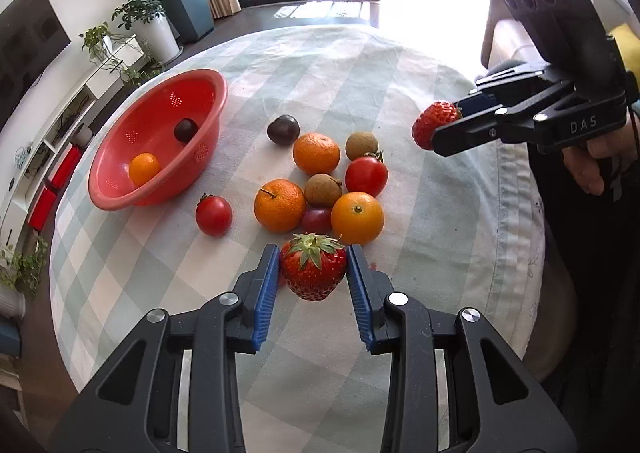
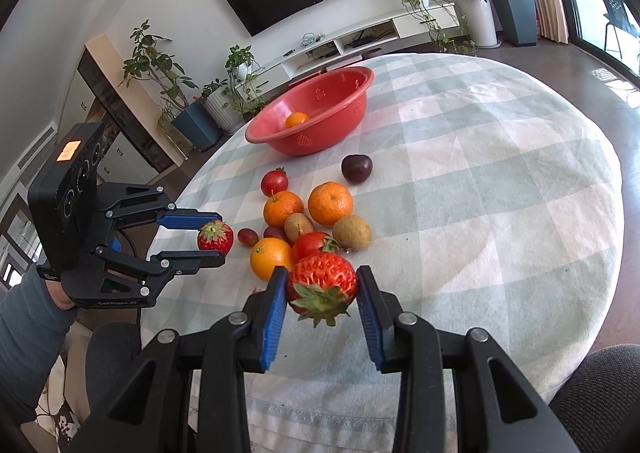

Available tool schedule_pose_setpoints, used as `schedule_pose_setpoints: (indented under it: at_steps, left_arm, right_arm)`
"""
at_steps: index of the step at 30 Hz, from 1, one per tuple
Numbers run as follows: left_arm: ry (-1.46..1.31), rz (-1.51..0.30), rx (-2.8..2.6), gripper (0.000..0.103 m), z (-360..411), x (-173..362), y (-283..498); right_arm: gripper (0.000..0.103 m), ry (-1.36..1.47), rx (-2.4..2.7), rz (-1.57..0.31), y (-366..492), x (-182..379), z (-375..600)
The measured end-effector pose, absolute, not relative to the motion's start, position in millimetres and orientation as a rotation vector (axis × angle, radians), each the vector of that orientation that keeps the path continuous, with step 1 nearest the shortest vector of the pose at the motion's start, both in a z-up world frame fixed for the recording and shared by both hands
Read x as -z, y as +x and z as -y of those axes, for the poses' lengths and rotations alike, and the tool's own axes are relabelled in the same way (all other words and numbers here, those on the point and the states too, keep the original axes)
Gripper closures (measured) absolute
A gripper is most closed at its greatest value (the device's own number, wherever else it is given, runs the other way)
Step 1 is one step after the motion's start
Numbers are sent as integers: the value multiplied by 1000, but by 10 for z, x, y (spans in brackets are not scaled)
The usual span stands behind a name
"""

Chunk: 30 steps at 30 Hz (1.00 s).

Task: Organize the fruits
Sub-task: 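Carry both strawberries over the red bowl and open both tools to drop them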

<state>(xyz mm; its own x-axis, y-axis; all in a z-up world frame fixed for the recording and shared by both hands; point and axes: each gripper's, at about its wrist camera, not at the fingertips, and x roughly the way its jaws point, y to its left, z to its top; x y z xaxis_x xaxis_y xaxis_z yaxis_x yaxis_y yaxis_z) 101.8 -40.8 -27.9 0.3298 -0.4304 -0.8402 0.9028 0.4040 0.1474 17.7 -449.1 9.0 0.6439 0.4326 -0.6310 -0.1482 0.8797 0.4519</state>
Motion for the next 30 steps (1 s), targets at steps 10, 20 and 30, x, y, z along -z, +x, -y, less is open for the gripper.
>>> schedule_pose_setpoints:
  at_steps: [10, 20, 30]
  left_arm:
    - [287, -741, 953, 71, -13, -170, 1273]
    - [102, -667, 865, 71, -94, -509, 1824]
    - [74, -744, 777, 71, 223, -483, 2511]
  right_arm:
    - [66, 379, -338, -781, 282, -307, 4604]
    - [66, 301, -328, -690, 921, -856, 4837]
    - [66, 235, -380, -753, 2037, -1006, 4687]
